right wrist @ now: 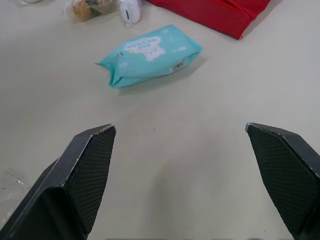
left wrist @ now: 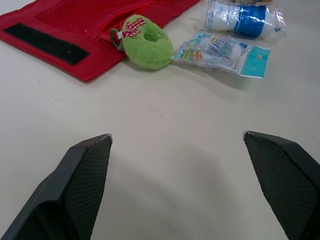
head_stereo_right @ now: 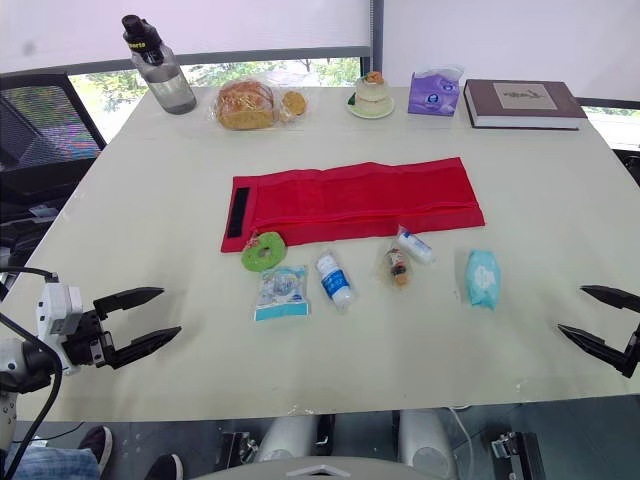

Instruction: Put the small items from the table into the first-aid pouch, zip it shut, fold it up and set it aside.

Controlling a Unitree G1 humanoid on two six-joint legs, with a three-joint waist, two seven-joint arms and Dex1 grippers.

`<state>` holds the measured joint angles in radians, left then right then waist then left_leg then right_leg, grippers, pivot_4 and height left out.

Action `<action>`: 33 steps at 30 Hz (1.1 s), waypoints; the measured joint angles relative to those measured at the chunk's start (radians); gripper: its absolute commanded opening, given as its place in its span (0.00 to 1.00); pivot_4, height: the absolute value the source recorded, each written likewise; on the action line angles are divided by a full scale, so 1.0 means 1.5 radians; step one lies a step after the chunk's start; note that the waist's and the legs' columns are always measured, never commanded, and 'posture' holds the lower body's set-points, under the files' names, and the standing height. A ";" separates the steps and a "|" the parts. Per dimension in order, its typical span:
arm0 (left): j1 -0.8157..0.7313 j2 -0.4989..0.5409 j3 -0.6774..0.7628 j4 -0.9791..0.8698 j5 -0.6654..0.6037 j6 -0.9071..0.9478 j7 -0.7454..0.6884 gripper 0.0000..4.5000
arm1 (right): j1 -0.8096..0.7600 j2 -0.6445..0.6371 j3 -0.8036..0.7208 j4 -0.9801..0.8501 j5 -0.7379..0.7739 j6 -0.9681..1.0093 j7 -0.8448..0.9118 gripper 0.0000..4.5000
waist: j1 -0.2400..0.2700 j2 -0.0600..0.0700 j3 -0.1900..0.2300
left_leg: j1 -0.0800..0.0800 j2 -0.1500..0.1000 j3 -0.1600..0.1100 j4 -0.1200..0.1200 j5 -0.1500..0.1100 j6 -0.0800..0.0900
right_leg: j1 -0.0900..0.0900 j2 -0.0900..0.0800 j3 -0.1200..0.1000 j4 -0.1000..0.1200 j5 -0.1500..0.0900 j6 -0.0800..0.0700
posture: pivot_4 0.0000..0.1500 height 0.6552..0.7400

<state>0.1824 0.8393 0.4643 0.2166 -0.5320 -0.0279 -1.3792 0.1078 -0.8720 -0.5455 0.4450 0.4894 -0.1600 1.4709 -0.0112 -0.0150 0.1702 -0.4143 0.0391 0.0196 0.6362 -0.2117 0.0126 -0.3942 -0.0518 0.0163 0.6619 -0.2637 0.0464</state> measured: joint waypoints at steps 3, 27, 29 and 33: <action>0.000 0.000 0.000 0.000 0.002 -0.001 0.002 1.00 | 0.000 0.000 0.000 0.000 0.000 0.001 0.000 0.98 | 0.000 0.000 0.000 | 0.000 0.000 0.000 0.000 0.000 0.000 | 0.000 0.000 0.000 0.000 0.000 0.000 | 1.00 0.98; -0.146 0.036 -0.083 -0.115 -0.043 0.321 0.096 1.00 | -0.006 0.044 0.082 -0.368 0.104 0.220 -0.118 0.98 | 0.001 0.000 0.000 | 0.000 0.000 -0.001 0.000 0.000 0.000 | 0.000 0.002 0.000 0.001 0.001 0.002 | 1.00 0.98; -0.154 0.051 -0.114 -0.143 -0.054 0.381 0.096 1.00 | -0.009 0.051 0.093 -0.413 0.107 0.238 -0.149 0.98 | 0.000 -0.001 0.000 | -0.001 0.000 -0.001 0.000 0.000 0.000 | 0.000 0.002 0.000 0.000 0.001 0.003 | 1.00 0.98; -0.198 0.048 -0.171 -0.187 -0.068 0.486 0.128 1.00 | -0.024 0.053 0.118 -0.508 0.126 0.292 -0.208 0.98 | 0.001 -0.001 0.001 | -0.001 0.000 -0.001 0.000 0.000 0.000 | 0.000 0.002 0.000 0.001 0.002 0.003 | 1.00 0.98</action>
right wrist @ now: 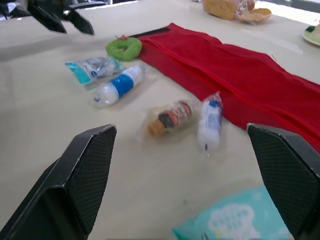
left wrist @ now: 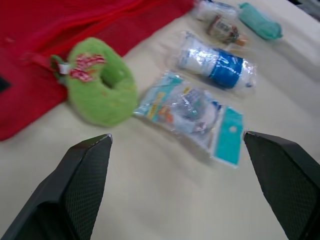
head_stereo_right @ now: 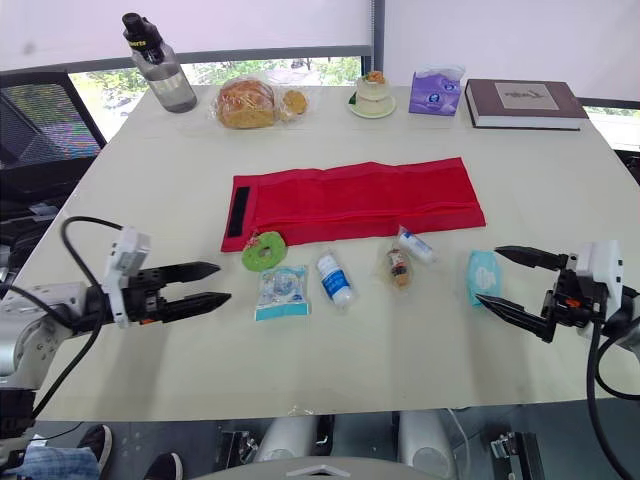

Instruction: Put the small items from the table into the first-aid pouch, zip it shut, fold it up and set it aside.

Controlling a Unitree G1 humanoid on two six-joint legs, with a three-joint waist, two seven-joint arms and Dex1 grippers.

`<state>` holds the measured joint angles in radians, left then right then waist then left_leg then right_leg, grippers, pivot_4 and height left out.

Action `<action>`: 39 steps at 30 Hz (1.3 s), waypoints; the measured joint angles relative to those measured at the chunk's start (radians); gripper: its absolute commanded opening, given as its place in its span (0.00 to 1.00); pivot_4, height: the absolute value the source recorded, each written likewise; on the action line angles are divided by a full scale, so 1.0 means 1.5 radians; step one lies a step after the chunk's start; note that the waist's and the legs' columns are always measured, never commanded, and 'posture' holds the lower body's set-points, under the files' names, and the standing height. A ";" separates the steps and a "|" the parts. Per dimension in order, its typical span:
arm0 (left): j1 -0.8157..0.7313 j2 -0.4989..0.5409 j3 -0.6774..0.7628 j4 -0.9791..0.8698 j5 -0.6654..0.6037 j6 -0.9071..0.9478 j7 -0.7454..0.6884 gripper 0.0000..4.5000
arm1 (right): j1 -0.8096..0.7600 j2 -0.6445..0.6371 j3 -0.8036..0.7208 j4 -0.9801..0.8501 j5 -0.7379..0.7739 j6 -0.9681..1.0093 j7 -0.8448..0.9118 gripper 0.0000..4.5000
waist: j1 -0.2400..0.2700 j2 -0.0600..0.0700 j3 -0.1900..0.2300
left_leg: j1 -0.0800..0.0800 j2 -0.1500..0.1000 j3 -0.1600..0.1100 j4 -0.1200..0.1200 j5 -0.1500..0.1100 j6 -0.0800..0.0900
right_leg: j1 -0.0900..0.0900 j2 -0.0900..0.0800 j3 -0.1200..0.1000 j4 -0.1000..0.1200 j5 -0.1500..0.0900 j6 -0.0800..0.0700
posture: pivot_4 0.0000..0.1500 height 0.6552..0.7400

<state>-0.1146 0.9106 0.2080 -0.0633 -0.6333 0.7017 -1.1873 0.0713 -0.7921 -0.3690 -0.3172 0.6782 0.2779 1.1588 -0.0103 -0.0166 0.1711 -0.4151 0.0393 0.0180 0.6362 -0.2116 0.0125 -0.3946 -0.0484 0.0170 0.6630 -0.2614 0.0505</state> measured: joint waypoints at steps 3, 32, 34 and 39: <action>-0.021 -0.012 -0.021 -0.021 -0.012 0.065 0.039 1.00 | -0.009 0.000 0.007 -0.062 0.024 0.037 -0.035 0.98 | 0.000 0.000 0.000 | 0.000 0.000 0.000 0.000 0.000 0.000 | 0.000 0.000 0.000 0.000 0.000 0.000 | 1.00 0.98; -0.079 -0.177 -0.007 -0.032 -0.103 0.265 0.224 0.02 | -0.066 -0.011 0.039 -0.183 0.083 0.160 -0.168 1.00 | 0.012 -0.003 0.001 | -0.001 0.000 -0.001 0.001 0.000 0.000 | 0.000 0.001 0.001 0.000 0.000 0.000 | 1.00 0.98; -0.081 -0.191 0.025 -0.061 -0.131 0.267 0.238 0.02 | -0.066 -0.012 0.045 -0.203 0.109 0.194 -0.197 1.00 | 0.013 -0.003 0.001 | -0.001 0.000 -0.001 0.001 0.000 0.000 | 0.000 0.001 0.000 0.000 0.000 0.000 | 1.00 0.98; -0.120 -0.260 0.078 -0.129 -0.211 0.272 0.313 0.02 | -0.099 0.011 0.066 -0.238 0.183 0.267 -0.297 1.00 | 0.015 -0.004 0.001 | -0.001 0.000 -0.002 0.002 0.000 0.000 | 0.000 0.000 0.001 0.000 0.001 0.000 | 1.00 0.98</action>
<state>-0.2951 0.5210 0.3245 -0.2571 -0.9500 1.1090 -0.7185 -0.0775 -0.7757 -0.2699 -0.6747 0.9527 0.6788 0.7134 0.0128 -0.0224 0.1727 -0.4171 0.0387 0.0155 0.6395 -0.2115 0.0126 -0.3939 -0.0477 0.0178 0.6633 -0.2605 0.0509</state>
